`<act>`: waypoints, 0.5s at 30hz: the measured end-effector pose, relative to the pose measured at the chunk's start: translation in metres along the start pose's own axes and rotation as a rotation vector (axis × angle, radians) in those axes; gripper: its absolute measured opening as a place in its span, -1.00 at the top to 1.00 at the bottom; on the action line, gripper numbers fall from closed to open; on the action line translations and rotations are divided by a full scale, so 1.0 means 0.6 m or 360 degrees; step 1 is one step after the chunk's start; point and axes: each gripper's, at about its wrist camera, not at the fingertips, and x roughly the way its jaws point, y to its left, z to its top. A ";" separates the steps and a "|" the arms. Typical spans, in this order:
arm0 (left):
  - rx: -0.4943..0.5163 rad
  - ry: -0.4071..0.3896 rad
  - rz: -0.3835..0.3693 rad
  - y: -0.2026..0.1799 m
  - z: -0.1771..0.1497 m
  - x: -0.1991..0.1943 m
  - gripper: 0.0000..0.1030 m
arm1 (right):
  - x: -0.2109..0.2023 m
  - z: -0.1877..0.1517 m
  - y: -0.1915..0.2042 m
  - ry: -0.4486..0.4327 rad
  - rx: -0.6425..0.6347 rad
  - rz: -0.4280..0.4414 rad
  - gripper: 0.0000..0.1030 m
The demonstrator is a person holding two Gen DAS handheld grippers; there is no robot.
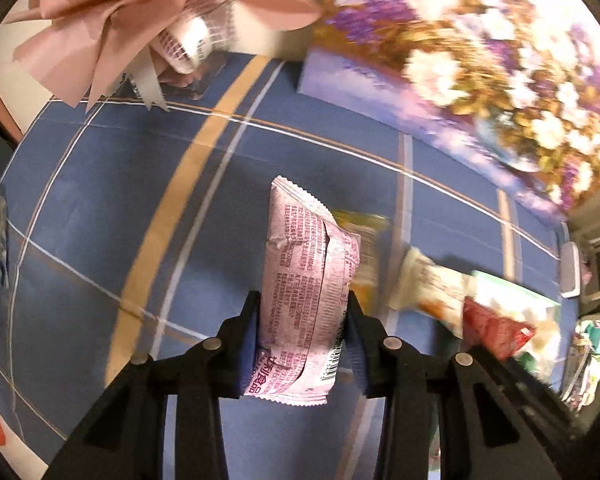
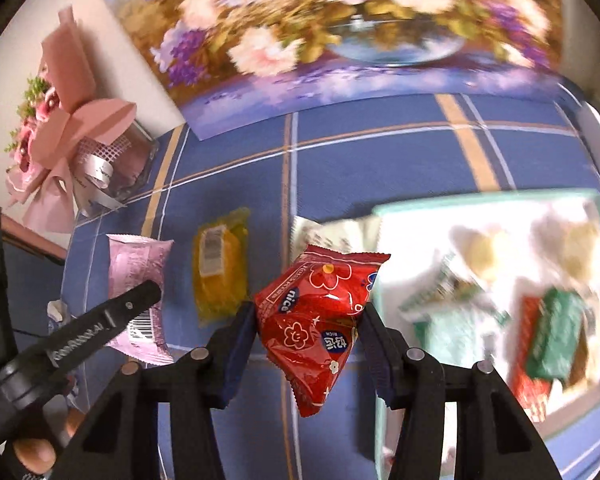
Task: Organize snacks
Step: 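Carry both packs over the tray and open both tools to release them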
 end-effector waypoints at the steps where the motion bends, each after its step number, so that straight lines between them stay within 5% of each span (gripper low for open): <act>1: 0.0005 -0.0004 -0.0013 -0.011 -0.007 -0.007 0.21 | -0.006 -0.006 -0.009 -0.0004 0.0019 -0.0011 -0.06; 15: 0.0238 -0.0046 -0.0181 -0.228 -0.106 -0.060 0.21 | -0.128 -0.042 -0.236 -0.0168 0.0377 -0.0204 -0.06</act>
